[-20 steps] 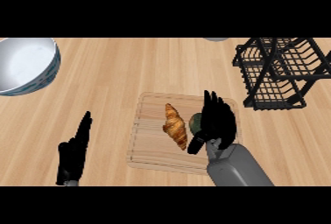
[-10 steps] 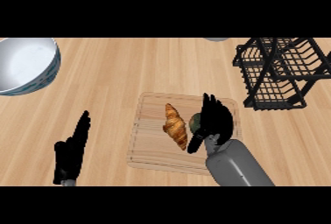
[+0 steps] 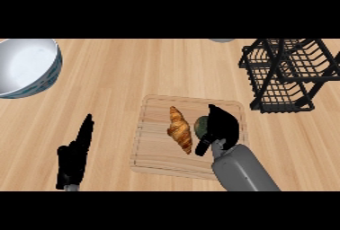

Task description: Pick the squash from the cutting board and place it in the tiered basket

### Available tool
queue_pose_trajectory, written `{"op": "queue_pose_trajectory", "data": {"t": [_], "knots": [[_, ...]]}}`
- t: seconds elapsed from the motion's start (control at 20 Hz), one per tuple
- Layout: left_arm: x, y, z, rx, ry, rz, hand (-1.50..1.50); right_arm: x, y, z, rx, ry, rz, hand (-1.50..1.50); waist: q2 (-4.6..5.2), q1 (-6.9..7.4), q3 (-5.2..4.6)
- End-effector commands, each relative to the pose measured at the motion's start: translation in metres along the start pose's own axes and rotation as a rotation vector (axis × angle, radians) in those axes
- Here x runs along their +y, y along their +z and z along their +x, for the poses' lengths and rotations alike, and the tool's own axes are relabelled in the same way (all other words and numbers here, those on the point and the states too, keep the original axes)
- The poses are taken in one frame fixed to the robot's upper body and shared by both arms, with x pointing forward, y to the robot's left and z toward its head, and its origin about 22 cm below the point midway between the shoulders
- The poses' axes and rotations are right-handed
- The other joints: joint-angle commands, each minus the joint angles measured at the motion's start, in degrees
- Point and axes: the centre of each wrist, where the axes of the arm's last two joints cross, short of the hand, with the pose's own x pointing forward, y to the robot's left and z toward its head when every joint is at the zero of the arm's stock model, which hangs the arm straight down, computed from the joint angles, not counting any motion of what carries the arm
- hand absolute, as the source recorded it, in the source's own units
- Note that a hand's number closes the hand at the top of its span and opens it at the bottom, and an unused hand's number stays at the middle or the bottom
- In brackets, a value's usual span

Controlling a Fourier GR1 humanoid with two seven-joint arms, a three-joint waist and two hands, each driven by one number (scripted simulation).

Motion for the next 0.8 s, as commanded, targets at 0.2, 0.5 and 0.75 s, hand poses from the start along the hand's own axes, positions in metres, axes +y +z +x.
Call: {"op": "queue_pose_trajectory", "data": {"t": [0.2,0.5,0.75], "knots": [[-0.010,-0.005,0.001,0.039,0.020,-0.004,0.00,0.028,-0.011,-0.006,0.040,0.017,-0.028,1.50,0.26,0.03,-0.27],[-0.011,-0.001,0.002,0.050,0.007,-0.003,0.00,0.007,-0.023,0.007,-0.054,0.129,-0.111,1.50,0.27,0.10,-0.27],[-0.002,0.005,-0.009,0.046,0.007,0.030,0.00,0.006,-0.041,-0.040,0.425,-0.117,-0.170,1.50,-0.18,-2.33,-0.36]]}}
